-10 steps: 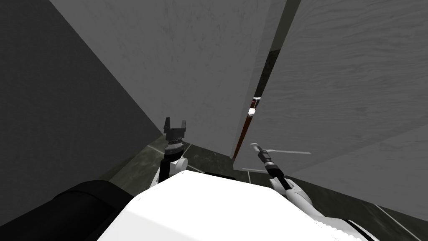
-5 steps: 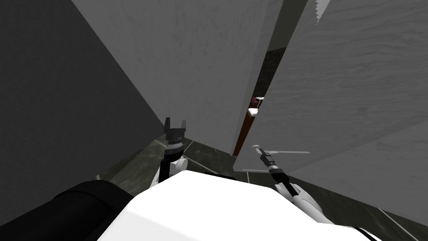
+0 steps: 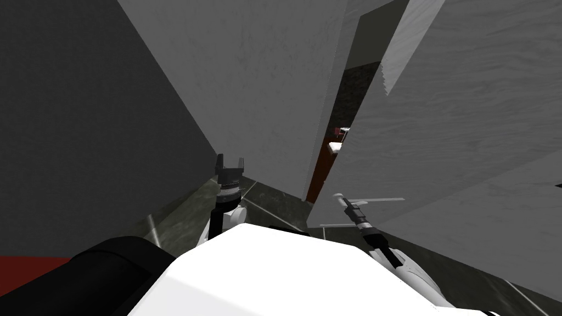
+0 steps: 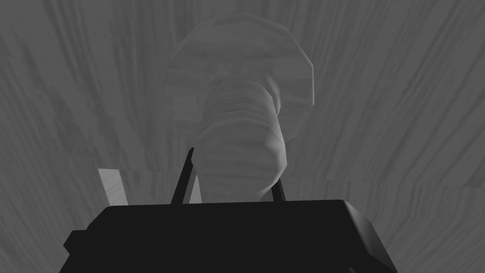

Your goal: Pull the door open

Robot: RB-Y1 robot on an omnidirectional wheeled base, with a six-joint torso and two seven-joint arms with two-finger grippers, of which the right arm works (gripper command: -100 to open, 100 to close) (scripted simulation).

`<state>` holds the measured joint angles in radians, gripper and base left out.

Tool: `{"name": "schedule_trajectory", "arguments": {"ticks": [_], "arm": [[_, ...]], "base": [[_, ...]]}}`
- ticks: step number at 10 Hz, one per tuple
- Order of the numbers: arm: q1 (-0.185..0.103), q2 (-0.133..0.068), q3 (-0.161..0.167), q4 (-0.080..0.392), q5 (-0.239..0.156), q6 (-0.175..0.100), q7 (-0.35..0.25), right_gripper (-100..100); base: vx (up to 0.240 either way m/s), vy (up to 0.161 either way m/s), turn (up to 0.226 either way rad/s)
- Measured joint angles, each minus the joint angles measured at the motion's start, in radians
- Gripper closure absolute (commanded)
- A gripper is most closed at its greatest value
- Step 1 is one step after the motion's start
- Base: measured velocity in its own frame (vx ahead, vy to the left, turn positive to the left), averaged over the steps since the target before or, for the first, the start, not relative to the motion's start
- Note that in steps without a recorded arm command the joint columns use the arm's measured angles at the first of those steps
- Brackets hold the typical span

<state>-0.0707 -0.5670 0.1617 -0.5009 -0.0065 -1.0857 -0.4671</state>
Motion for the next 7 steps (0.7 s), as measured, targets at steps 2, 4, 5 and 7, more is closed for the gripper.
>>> {"name": "schedule_trajectory", "arguments": {"ticks": [2,4,5,7], "arm": [[0.014,-0.013,0.009,0.004,0.003,-0.029,-0.012,100],[0.016,-0.017,0.011,0.013,0.003,-0.039,-0.016,100],[0.017,-0.023,0.010,0.017,0.001,-0.048,-0.020,100],[0.016,-0.027,0.016,0.036,0.002,-0.074,-0.024,100]], "base": [[-0.081,-0.037,0.035],[-0.173,-0.076,0.212],[-0.219,-0.114,0.186],[-0.201,-0.111,0.171]]}}
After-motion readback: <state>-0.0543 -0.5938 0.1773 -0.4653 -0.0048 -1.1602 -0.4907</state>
